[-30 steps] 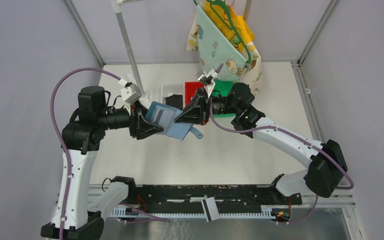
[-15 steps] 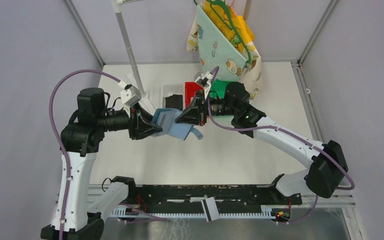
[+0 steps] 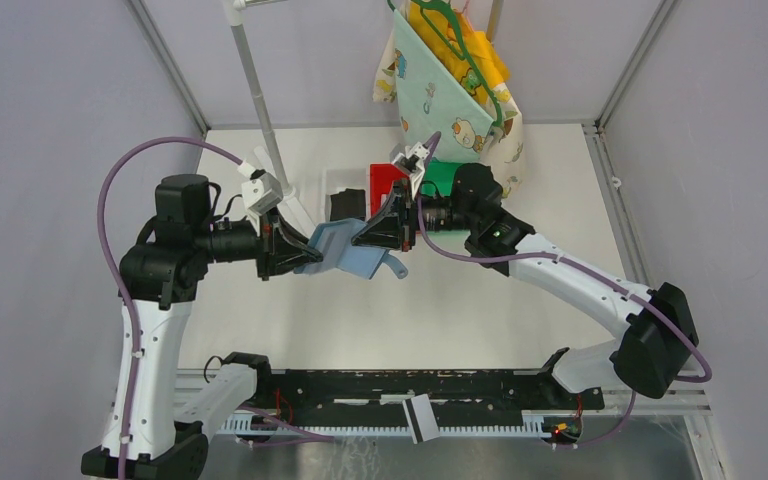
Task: Take the credit cards out of the card holder
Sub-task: Remove the credit card from the card holder.
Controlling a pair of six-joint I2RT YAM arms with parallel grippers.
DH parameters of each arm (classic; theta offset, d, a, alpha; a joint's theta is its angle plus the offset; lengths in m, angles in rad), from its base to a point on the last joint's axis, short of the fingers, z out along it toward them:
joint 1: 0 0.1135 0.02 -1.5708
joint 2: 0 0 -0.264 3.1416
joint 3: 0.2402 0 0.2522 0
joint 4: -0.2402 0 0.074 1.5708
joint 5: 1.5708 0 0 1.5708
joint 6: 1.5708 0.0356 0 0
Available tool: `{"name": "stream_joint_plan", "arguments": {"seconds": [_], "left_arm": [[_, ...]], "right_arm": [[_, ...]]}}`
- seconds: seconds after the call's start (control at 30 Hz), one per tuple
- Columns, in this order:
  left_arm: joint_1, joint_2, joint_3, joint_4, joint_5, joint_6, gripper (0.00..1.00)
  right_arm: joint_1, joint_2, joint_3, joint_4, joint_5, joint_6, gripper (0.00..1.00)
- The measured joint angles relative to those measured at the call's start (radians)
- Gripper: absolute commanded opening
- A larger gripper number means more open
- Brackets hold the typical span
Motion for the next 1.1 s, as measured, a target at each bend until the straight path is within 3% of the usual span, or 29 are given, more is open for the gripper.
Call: {"name": "stream_joint_plan", "arguments": {"seconds": [0.77,1.1], "left_arm": [[0.001,0.037,0.064,-0.141,0.067,0.144,0.26],[0.000,0.061,0.064,-0.169,0.124,0.146,0.32]], "right_arm": [[0.002,-0.001,0.020,-0.016,-0.035,-0.007,0.00],[0.002,-0.002,0.020,-0.018,-0.039,-0.009,0.00]]}}
